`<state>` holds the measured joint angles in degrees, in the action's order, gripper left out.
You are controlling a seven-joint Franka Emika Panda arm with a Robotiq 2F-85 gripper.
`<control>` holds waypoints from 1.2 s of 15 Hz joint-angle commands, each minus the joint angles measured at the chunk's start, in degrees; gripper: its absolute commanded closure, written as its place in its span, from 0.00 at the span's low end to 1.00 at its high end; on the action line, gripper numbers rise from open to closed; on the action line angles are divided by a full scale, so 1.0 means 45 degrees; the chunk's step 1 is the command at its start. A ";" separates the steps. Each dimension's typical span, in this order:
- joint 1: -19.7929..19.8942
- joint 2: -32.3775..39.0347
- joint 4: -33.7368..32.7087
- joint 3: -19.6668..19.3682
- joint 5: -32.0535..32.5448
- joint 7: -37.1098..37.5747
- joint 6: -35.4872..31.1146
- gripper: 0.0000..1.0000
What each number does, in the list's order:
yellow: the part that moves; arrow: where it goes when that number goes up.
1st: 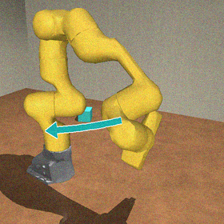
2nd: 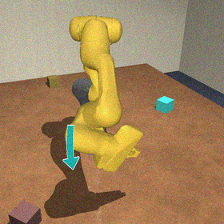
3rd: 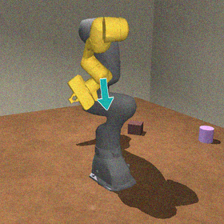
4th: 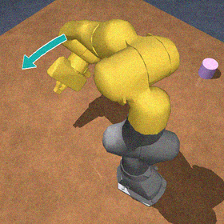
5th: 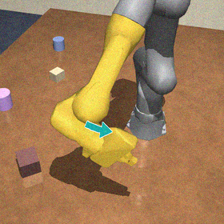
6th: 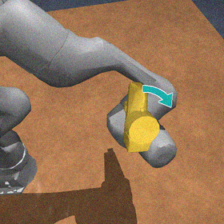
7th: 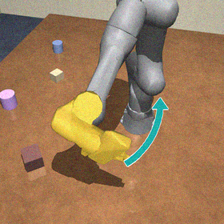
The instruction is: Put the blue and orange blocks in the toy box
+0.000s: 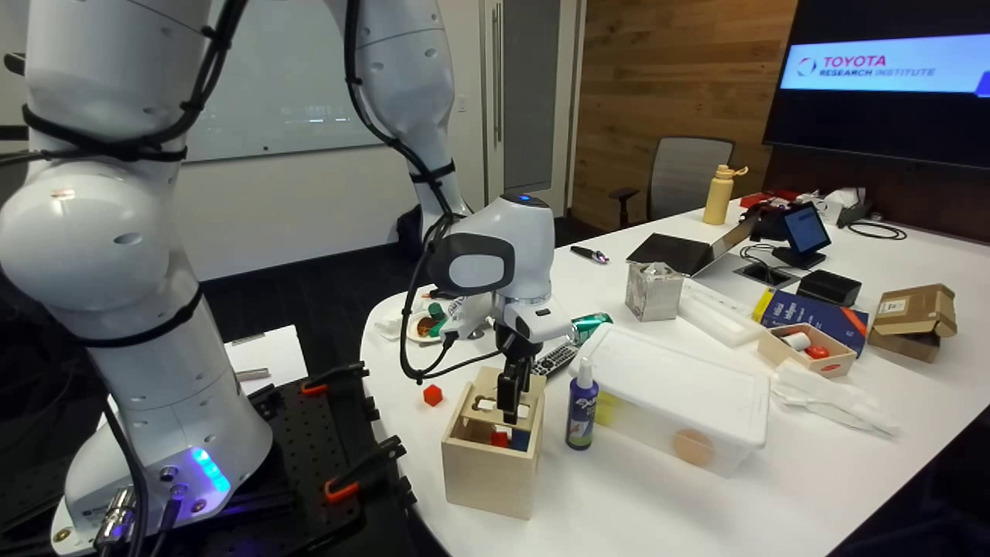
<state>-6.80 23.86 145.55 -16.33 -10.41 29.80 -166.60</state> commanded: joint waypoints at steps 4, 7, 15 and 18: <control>-0.1068 -0.1793 0.1512 0.0155 0.0412 0.0416 -0.0142 0.00; -0.2450 -0.2251 0.1947 0.0282 0.1198 0.1206 -0.0112 0.00; -0.2733 -0.1435 0.1659 0.3266 0.1870 0.0948 -0.0320 0.00; -0.2010 -0.0800 0.1434 0.4184 0.1677 -0.0778 -0.0235 0.00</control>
<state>-19.39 17.59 152.83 -0.62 -1.75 33.50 -166.69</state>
